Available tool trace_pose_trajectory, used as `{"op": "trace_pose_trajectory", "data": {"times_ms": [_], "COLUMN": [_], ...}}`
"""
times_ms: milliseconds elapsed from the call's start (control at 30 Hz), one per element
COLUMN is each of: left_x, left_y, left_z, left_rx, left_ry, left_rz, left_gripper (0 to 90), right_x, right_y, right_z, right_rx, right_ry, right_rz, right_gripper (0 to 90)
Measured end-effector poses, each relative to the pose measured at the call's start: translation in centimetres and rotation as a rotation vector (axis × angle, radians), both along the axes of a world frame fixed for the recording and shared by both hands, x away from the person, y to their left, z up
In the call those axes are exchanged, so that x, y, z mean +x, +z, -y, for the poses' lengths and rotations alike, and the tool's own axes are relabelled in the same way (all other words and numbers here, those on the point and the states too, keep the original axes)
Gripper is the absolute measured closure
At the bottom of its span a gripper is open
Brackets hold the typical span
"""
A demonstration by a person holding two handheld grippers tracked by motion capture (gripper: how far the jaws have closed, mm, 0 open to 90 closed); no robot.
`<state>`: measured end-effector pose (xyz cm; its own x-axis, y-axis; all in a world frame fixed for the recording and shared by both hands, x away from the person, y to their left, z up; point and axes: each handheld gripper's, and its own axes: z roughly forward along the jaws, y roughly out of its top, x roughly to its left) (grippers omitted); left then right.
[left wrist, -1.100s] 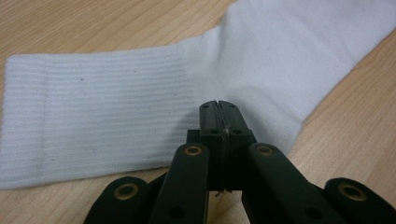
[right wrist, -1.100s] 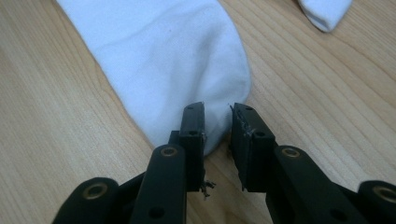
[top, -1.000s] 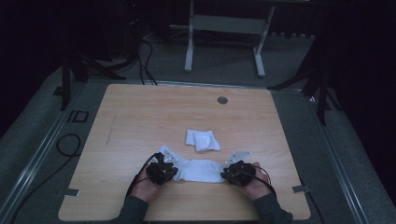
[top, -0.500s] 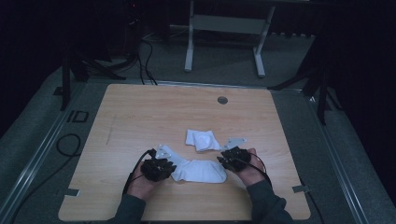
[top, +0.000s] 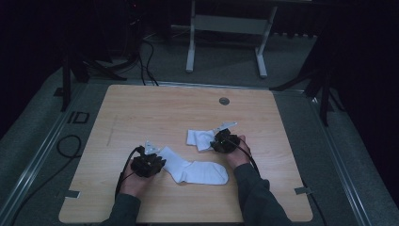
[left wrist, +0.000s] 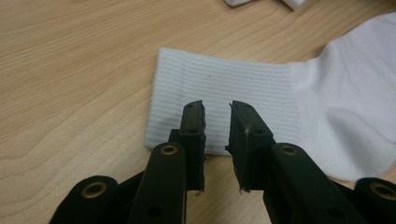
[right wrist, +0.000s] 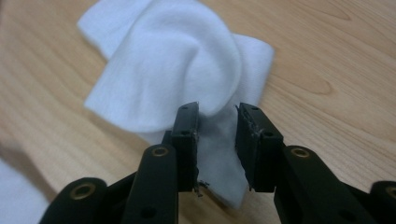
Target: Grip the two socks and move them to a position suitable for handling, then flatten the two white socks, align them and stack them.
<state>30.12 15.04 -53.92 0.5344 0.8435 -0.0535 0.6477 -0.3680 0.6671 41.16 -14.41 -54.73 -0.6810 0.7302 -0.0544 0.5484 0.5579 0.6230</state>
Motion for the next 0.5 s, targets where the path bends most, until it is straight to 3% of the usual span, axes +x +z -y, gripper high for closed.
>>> {"op": "trace_pose_trajectory", "data": {"times_ms": [500], "left_x": [0.0], "left_y": [-0.3], "left_z": [0.5], "left_rx": [0.022], "left_ry": [-0.006], "left_rz": [0.007], "left_gripper": [75.5], "right_x": [-2.9], "right_y": [0.0], "right_z": [-1.1], "right_rx": [-0.019], "right_ry": [0.090], "right_rz": [0.010], "right_gripper": [71.0]}}
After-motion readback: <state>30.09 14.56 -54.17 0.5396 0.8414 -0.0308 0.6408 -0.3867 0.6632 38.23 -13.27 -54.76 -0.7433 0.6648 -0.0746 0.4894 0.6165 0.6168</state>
